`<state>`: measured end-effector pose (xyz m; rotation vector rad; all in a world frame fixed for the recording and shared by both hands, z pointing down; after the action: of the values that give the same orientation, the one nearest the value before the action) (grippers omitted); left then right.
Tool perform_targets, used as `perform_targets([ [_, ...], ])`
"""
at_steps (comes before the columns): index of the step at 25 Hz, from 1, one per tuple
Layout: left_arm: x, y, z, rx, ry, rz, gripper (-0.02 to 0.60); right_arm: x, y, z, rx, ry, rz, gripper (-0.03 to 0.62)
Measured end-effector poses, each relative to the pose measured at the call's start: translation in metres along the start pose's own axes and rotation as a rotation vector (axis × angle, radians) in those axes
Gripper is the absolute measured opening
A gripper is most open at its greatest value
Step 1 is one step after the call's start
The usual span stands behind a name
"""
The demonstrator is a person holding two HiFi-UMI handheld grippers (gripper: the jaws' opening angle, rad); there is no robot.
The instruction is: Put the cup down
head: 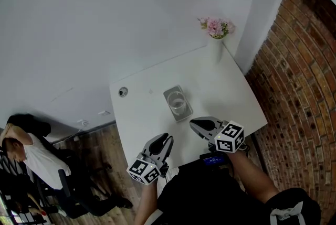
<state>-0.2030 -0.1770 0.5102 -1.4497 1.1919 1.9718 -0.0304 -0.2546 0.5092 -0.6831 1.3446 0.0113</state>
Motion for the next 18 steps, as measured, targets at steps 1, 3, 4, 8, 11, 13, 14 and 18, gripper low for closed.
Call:
perform_targets([
  [1,0.0006,-0.0004,-0.0008,-0.003,-0.001,-0.001,0.082,-0.0005,-0.0005,0.0002,-0.002,0.001,0.000,0.012],
  [3,0.0015,-0.0014,-0.0022,-0.006,0.000,-0.002,0.081,-0.0013,-0.0011,0.0008,-0.005,0.002,-0.003,0.012],
  [4,0.0012,-0.0019,-0.0026,-0.009,0.002,-0.003,0.082,-0.0017,-0.0014,0.0013,-0.006,0.002,-0.004,0.012],
  [8,-0.0015,-0.0012,-0.0023,-0.005,0.010,-0.005,0.082,-0.0030,-0.0026,0.0024,-0.005,0.004,-0.003,0.012],
  [11,-0.0008,-0.0004,-0.0021,-0.001,0.014,-0.006,0.081,-0.0027,-0.0022,0.0012,-0.003,0.009,0.005,0.012],
  [13,0.0001,0.0002,-0.0027,-0.003,0.014,-0.009,0.081,-0.0025,-0.0011,-0.0002,0.001,0.015,0.017,0.012],
  [14,0.0004,0.0005,-0.0030,-0.004,0.014,-0.012,0.081,-0.0024,-0.0005,-0.0010,0.003,0.018,0.023,0.012],
  [18,0.0019,0.0009,-0.0046,-0.008,0.012,-0.016,0.081,-0.0023,0.0005,-0.0025,0.005,0.025,0.036,0.012],
])
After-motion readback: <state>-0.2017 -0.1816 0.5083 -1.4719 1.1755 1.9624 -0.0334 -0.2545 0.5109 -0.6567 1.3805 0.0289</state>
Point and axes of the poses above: the fingertips, and each gripper's own axes: z backward along the fingers, y to its left, x out of its top, the point moved 6 cm from there along z, backward along the fingers, and after that the axes turned 15 degrees about -y, right-handed, at the moved point
